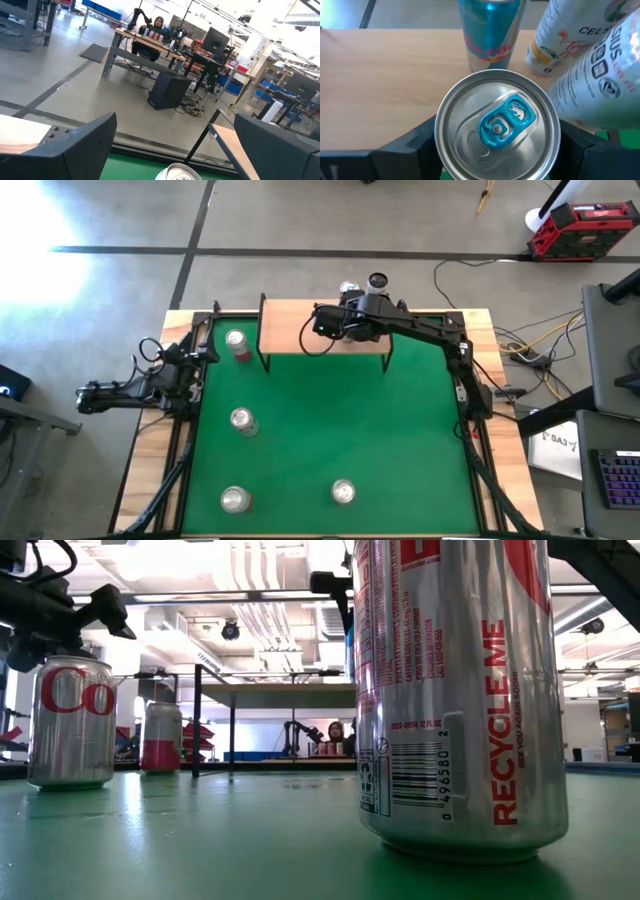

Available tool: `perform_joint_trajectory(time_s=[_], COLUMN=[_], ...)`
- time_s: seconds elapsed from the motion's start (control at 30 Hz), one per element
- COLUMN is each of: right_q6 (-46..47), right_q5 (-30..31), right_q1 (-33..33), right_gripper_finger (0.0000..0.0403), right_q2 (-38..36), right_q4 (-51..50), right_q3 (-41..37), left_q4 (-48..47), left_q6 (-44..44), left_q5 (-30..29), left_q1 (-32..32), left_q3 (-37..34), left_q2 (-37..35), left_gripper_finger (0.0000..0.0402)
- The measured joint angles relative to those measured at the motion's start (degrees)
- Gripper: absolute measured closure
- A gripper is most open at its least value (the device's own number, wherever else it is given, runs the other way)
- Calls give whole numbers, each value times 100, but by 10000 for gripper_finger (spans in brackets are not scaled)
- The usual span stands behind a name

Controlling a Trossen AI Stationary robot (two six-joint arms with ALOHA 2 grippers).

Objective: Place canned beverage on shelf
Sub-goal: Put the blue soda can on the shelf aligned with other blue soda can

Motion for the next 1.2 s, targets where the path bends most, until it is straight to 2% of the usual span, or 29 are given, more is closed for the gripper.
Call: perform_joint_trajectory(time_s=[1.2], right_q6=[38], right_q5=[120], right_q1=[-36], right_gripper_finger=[154], right_q2=[0], right_q4=[-48], right_q3=[0], left_q4=[0], left_q6=[-1], left_q5=[2], left_q1=[-1], left_q3=[1], left_q2=[0], left_gripper_finger=[13])
